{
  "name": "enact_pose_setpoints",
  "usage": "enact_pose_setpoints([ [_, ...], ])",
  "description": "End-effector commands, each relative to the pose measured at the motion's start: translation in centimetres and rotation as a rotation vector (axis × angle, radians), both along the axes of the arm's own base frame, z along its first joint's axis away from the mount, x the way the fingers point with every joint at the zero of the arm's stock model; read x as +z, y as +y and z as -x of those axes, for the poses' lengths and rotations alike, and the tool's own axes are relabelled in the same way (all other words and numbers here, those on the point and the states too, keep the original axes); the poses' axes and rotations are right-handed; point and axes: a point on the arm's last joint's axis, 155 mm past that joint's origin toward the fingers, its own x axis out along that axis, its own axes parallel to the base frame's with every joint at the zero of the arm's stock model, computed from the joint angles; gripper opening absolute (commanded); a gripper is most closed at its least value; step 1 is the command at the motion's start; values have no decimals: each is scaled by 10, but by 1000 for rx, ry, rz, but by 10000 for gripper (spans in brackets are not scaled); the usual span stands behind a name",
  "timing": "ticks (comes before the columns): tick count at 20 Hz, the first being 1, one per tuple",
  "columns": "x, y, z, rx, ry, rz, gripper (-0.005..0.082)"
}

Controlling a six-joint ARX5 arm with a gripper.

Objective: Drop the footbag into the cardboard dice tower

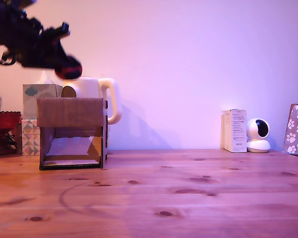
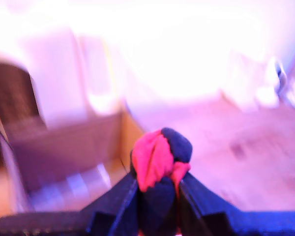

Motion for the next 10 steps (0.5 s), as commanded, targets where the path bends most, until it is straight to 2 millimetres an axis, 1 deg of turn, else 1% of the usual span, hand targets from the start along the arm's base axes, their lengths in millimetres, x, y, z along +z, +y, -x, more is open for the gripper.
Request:
enact_pose_setpoints([
  [1,6,2,-6,22,-56,-1,128],
  [3,5,1,-15,25,-77,-7,128],
  [6,-4,-3,-36,24,-54,-20,128],
  [10,-18,-7,-64,21,26,-60,128],
])
